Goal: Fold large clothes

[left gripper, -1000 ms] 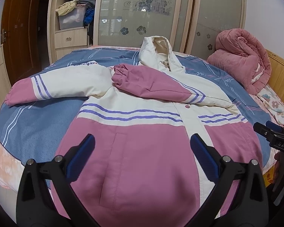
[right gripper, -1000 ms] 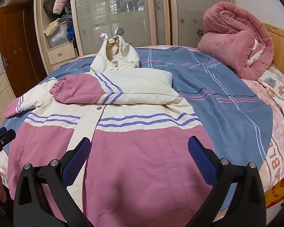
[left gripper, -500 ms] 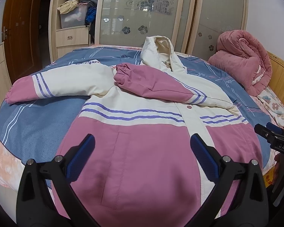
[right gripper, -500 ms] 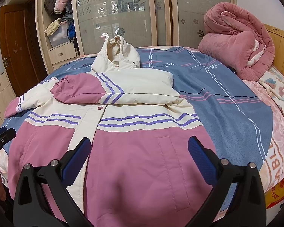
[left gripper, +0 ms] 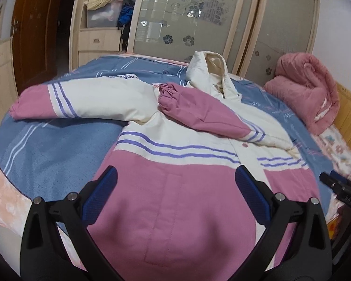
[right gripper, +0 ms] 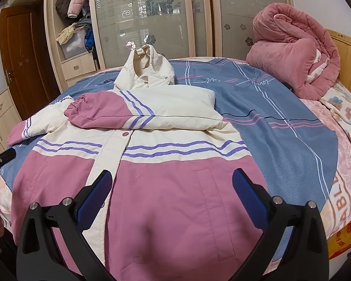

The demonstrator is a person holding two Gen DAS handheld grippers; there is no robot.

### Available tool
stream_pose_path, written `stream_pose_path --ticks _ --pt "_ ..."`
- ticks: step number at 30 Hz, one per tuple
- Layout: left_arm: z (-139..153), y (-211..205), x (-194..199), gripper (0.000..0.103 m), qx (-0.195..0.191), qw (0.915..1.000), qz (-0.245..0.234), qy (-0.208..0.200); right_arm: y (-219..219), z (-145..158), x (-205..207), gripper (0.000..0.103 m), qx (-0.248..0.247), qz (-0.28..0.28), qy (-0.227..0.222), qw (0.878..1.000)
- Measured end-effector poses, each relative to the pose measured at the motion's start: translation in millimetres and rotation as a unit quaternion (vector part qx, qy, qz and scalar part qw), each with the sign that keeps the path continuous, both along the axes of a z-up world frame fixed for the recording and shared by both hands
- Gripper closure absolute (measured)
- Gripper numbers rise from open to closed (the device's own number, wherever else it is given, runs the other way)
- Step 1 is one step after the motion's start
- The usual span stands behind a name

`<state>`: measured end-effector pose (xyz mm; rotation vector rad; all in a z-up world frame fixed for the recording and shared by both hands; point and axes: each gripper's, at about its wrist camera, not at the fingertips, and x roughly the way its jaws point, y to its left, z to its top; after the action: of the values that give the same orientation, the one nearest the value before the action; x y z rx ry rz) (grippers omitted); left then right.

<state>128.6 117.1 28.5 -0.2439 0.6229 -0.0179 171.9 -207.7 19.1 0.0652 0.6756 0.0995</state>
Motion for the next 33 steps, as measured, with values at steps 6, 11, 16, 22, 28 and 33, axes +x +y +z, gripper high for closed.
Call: stream_pose_path --ticks 6,11,16,22,28,33 --pt "0.7 63.3 1.9 0.002 -0.096 0.9946 0.04 -0.007 -1.0 -0.3 0.1 0.001 0.002 0.003 0.0 1.0" --pt "2.7 136.1 -4.3 0.002 -0.165 0.9791 0.116 -0.027 -1.8 0.7 -1.6 0.001 0.006 0.005 0.0 1.0" --pt "-6.8 213.8 -10.5 0.002 -0.264 0.9466 0.177 -0.051 -3.3 0.9 -2.1 0.001 0.009 0.008 0.002 1.0" --pt "-43.5 307.5 -10.1 0.003 -0.39 0.8839 0.251 -0.065 -2.4 0.8 -1.5 0.001 0.013 0.012 0.002 1.0" --pt "-71.8 356.2 28.5 0.003 -0.4 0.8758 0.263 -0.061 1.5 -0.9 1.2 0.001 0.015 0.018 0.007 1.0" --pt "-89.1 385.4 56.5 0.013 -0.41 0.8657 0.28 -0.065 5.5 -3.7 2.7 0.001 0.01 0.021 0.011 1.0"
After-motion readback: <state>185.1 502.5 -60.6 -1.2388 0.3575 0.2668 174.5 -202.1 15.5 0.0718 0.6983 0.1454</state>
